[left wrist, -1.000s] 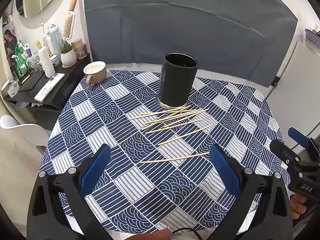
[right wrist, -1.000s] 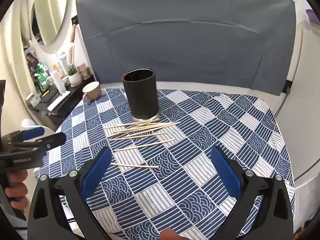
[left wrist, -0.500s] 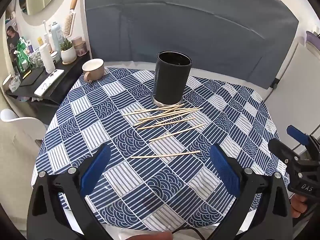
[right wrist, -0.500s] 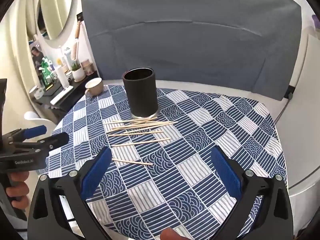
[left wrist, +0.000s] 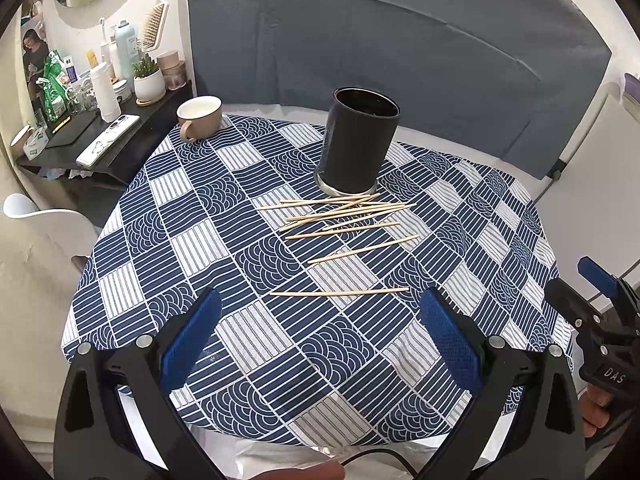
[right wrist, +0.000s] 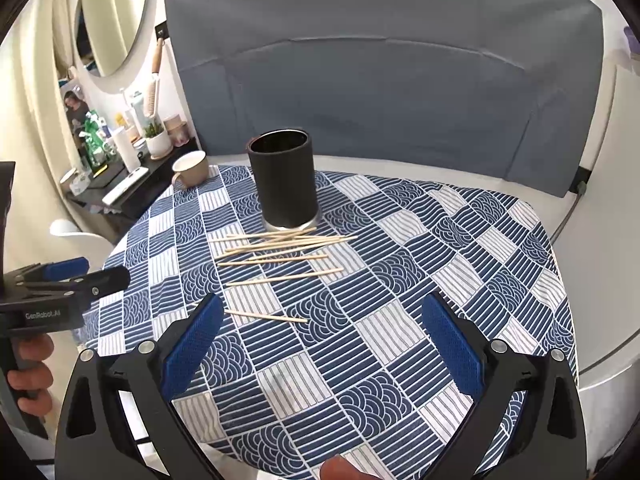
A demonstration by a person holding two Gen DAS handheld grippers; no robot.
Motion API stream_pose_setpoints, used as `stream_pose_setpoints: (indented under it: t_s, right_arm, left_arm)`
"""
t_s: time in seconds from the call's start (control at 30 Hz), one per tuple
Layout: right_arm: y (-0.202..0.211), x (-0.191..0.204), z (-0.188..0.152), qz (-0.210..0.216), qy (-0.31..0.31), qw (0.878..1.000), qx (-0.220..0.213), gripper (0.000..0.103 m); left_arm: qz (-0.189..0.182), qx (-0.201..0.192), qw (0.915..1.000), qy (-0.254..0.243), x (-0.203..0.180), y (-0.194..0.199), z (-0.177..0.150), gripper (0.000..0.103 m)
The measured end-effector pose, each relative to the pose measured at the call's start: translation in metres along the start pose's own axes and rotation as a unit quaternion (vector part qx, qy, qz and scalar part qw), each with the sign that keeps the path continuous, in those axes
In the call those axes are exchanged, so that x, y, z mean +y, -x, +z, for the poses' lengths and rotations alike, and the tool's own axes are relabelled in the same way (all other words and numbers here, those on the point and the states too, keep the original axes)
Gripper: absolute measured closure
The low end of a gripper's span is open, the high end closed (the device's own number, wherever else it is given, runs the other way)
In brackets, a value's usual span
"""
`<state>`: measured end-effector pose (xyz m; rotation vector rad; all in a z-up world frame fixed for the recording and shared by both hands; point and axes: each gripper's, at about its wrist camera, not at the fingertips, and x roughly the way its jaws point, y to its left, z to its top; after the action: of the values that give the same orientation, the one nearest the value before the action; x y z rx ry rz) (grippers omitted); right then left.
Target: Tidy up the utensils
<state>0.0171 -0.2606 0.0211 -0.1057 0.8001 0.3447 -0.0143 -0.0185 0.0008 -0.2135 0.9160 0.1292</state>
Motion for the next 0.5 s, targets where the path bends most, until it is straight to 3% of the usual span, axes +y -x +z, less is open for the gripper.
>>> stream_pose_setpoints:
  t_s: [0.5]
  right_arm:
    - [0.008,0.002,-0.013,-0.015,0.001,1.000,0.016,0.008]
  left_arm:
    - [-0.009,0.009,0.9998,-0.012,-0.001,-0.005,-0.010,0.006]
